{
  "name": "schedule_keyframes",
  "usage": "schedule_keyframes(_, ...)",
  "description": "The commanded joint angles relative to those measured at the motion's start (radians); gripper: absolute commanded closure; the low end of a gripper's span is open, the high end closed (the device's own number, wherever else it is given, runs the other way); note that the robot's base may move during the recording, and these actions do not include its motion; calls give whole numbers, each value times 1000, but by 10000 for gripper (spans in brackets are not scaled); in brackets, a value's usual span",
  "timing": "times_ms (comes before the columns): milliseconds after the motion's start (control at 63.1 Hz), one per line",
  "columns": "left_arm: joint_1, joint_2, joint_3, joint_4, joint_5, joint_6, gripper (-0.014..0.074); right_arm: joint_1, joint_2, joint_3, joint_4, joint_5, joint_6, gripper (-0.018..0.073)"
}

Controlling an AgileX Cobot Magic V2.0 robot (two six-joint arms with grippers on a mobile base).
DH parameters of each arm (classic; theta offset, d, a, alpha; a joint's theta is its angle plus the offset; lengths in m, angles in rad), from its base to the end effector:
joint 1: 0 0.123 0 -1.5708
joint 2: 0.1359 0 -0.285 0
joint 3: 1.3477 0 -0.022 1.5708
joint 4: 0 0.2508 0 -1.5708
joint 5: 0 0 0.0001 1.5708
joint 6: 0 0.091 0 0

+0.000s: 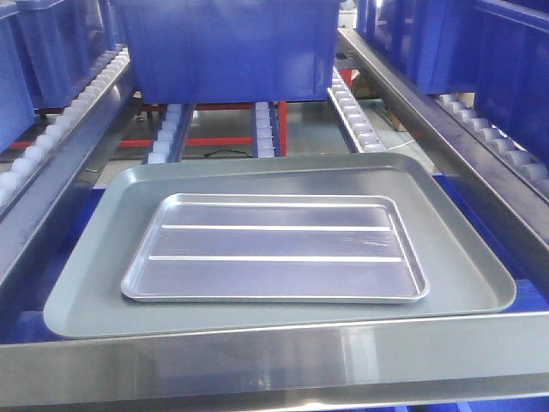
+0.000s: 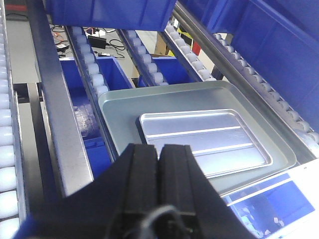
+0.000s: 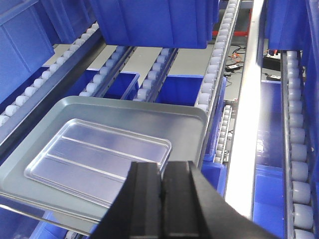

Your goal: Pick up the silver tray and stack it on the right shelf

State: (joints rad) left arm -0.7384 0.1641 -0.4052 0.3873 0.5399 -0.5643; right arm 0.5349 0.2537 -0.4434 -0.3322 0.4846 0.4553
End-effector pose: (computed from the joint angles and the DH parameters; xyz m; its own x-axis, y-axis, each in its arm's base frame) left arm 0.0458 -0.0178 0.2930 -0.2450 -0.0765 -0.9665 0.4760 0.8590 -0.1886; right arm 0.0587 0.0187 0.3043 -0.2156 0.0542 -0.9750 -0.3456 0.9296 0.1281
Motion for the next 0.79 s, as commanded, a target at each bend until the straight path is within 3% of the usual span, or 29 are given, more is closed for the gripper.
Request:
schedule_keyframes(0,-6,11,-28,6,-73,1,688,4,9,-27,-27,-78,-9,503)
schedule_keyframes(301,-6,11,-28,6,-73,1,688,4,9,-27,-27,-78,-9,503)
schedule_keyframes(380,-6,11,-24,-81,-73,6,688,4,9,-27,-27,-78,-9,503)
schedule_keyframes(444,-6,-3,-24,-208,-37,152,688,4,9,-27,-27,-78,-9,503)
schedule_keyframes(523,10,-44,-6,-288,-22,313,688,4,9,-27,-27,-78,-9,503)
schedule_keyframes(634,88,-138,34,-326,-28,395,688,4,9,-27,-27,-78,-9,503)
schedule_keyframes(777,277,-187,81,-355,-26,485,688,4,10,-27,-27,-79,-9,503)
